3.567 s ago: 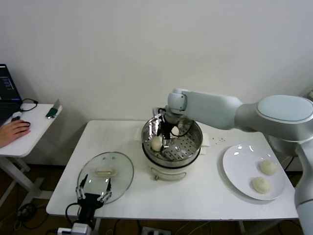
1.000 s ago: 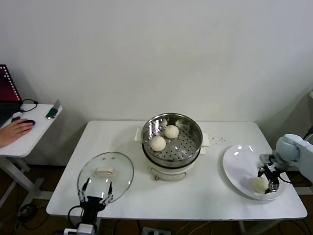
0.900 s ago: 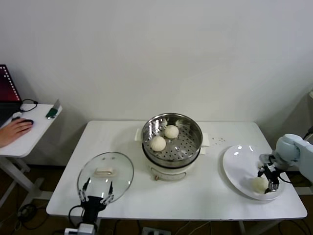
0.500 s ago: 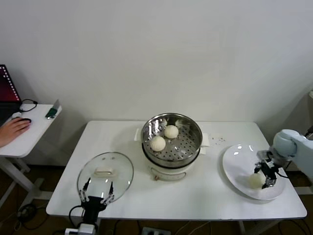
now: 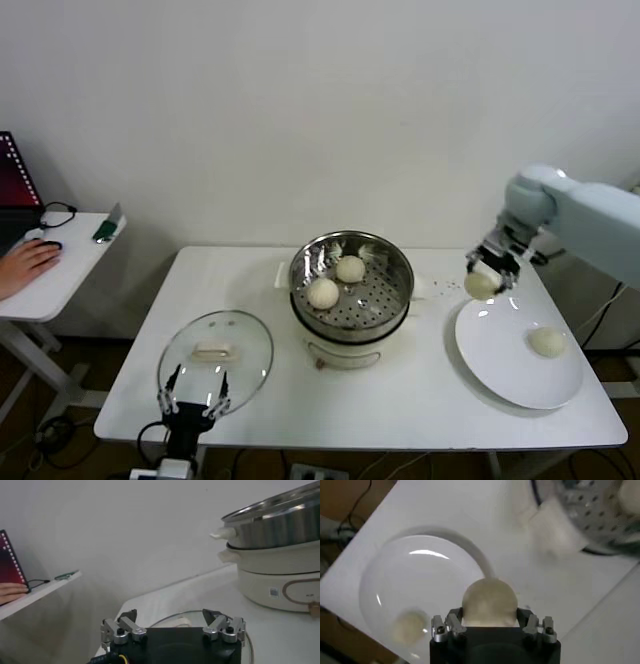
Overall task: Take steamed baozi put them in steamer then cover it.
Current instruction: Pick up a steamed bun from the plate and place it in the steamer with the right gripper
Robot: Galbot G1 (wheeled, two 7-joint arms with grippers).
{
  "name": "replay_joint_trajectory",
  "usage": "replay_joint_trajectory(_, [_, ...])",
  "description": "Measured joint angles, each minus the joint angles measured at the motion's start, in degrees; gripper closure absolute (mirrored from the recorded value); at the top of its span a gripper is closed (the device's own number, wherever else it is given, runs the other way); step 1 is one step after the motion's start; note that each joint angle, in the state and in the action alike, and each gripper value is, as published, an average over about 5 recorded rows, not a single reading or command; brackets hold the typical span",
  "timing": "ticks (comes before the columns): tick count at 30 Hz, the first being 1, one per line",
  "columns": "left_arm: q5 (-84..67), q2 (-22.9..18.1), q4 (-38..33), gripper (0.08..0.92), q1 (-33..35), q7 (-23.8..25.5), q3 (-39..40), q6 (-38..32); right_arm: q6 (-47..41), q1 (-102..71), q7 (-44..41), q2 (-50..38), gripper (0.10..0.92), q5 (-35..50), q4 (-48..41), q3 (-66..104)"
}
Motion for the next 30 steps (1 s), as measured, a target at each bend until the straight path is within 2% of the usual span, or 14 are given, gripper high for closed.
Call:
replay_joint_trajectory(8, [-0.12,0.03,0.16,0.177,-0.38,-0.09,0.02,0.07,6.13,5.13,-0.81,9.28,0.33,-0.42,1.69,-0.9])
replay_joint_trajectory(18, [-0.37,0.22,0.44,0.177,-0.26,-0.11,-0.17,0.0,9.13,2.02,-1.26,19.66,0.33,-3.02,2.55,1.05])
replay_joint_trajectory(30, [-0.69,0.22,0.74,0.177,0.01,-0.16,-0.76,-0.1,10.63,-4.49,-1.54,24.88,0.33,-4.98,3.68,0.75])
